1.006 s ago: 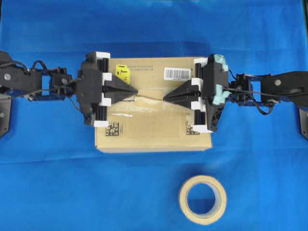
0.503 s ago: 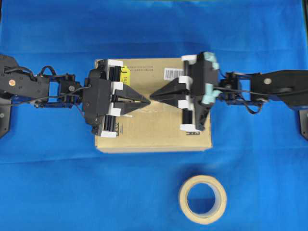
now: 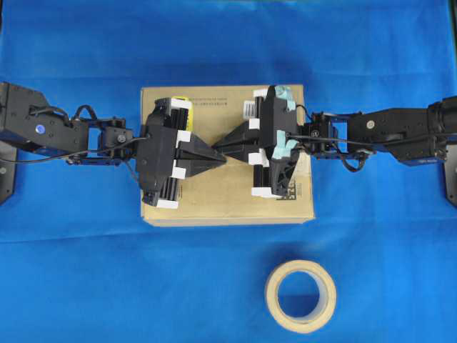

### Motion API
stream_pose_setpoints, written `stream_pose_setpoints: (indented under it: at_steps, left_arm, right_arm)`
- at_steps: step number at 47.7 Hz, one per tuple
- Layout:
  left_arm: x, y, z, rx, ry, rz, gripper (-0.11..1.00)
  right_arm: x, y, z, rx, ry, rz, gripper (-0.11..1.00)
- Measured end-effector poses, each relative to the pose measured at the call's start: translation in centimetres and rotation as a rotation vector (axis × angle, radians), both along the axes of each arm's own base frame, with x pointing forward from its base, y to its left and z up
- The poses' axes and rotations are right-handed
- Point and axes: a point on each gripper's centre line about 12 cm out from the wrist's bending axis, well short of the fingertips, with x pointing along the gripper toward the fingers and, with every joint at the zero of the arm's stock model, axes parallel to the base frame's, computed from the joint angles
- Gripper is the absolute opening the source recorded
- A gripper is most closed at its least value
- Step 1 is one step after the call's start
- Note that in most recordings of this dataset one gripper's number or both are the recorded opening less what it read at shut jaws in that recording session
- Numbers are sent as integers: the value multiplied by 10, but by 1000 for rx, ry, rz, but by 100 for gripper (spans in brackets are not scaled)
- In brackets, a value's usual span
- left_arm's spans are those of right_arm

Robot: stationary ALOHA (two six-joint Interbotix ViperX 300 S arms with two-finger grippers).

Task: Apply tape along the seams of the closed cardboard box to seal it securely.
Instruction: 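Slide both grippers outward along the seam to smooth the tape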

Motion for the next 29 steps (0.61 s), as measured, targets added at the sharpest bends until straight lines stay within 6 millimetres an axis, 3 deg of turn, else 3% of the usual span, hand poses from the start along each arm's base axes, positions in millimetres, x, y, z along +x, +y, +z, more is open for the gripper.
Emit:
stream_pose_setpoints:
  at_steps: [12,29]
  left_arm:
    - [-4,1,-4,0,8,2,0]
    - [-40,2,-8,-5,32,10,0]
  right_arm:
    - [-8,2,-6,13,29,-3,0]
    - [-40,7,-10,49,55,-17,0]
